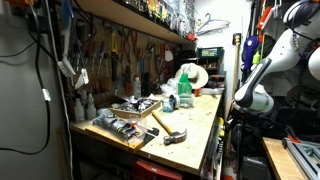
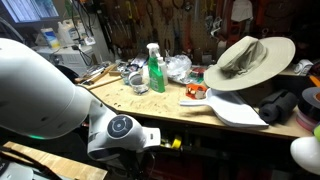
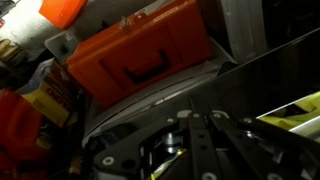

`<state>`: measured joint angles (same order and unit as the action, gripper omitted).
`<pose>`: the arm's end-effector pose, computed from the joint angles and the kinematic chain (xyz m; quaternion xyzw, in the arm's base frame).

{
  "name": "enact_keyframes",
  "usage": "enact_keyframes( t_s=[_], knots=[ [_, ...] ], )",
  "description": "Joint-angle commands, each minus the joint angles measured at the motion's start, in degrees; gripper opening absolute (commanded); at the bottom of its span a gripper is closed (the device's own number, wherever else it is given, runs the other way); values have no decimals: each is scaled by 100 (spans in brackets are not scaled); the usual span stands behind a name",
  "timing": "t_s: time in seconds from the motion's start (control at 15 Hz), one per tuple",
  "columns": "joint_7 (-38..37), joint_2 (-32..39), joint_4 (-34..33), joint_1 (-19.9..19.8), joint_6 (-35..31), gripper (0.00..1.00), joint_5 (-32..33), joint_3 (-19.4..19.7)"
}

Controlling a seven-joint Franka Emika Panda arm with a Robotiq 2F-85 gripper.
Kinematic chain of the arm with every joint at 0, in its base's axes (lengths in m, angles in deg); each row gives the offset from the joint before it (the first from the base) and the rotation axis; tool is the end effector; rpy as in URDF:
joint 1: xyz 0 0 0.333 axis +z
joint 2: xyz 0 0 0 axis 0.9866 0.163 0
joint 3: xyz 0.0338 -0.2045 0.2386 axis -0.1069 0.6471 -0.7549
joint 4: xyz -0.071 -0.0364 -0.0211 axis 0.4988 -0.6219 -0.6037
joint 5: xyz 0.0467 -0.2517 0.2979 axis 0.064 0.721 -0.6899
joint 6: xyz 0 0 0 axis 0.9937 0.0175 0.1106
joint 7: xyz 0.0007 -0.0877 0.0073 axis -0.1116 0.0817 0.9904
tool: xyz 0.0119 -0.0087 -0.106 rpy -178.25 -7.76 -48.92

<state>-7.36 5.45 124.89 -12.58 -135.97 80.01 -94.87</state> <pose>0.2544 -0.4060 0.0577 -0.9540 0.2260 -0.1938 0.0359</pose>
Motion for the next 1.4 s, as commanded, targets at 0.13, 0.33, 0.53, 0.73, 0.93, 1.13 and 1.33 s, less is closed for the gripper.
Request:
enact_keyframes(
  t_s=[0.13, 0.33, 0.53, 0.73, 0.93, 1.13, 1.33],
  knots=[
    [-430, 978, -184, -690, -663, 0, 760, -741],
    [-593, 1246, -201, -923, -835, 0, 1143, -848],
    [-727, 1490, -238, -1084, -986, 0, 1471, -930],
    [-842, 1617, -268, -1105, -1146, 0, 1728, -939],
    [-954, 1697, -309, -1123, -1243, 0, 1904, -971],
    [-991, 1760, -364, -1123, -1308, 0, 2074, -991],
    [-1008, 1848, -367, -1199, -1343, 0, 2262, -1040]
  ],
)
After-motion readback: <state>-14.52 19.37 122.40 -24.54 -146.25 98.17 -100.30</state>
